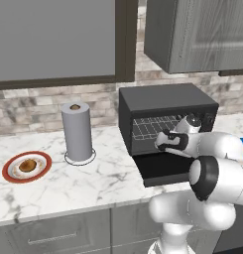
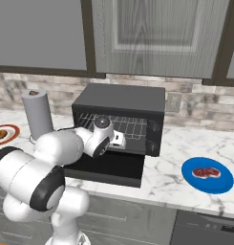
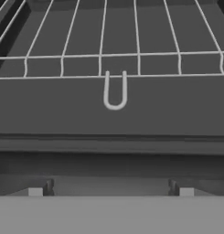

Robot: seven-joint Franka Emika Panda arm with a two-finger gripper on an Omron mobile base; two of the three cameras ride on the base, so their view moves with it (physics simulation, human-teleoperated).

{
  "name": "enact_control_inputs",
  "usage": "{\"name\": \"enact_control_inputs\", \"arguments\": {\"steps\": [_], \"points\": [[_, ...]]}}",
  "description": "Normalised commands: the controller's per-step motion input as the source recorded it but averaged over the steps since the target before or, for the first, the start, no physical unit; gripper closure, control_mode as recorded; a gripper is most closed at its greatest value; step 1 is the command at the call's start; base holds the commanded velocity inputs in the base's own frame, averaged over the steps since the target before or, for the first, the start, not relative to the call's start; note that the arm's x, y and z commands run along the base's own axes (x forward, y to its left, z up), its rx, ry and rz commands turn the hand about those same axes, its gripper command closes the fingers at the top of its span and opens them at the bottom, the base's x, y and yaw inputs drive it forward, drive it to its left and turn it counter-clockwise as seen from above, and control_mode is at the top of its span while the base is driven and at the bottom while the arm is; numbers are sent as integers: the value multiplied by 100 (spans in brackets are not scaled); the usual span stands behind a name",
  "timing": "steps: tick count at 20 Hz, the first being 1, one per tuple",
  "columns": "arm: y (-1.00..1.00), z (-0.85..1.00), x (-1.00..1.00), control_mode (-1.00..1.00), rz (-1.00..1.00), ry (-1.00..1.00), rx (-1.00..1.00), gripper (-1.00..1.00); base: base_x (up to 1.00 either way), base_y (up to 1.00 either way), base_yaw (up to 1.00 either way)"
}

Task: Open the toaster oven door. Place the bread on the bottom rack in the toaster oven and place the steak on the top rack.

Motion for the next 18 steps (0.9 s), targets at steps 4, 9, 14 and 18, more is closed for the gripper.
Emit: {"name": "enact_control_inputs", "arguments": {"steps": [4, 9, 14, 18], "points": [[-8, -2, 42, -100, 0, 0, 0, -100, 0, 0, 0], [-11, -14, 30, -100, 0, -2, 0, -100, 0, 0, 0], [-1, -12, 28, -100, 0, 0, 0, -100, 0, 0, 0], [0, -13, 28, -100, 0, 0, 0, -100, 0, 0, 0]]}}
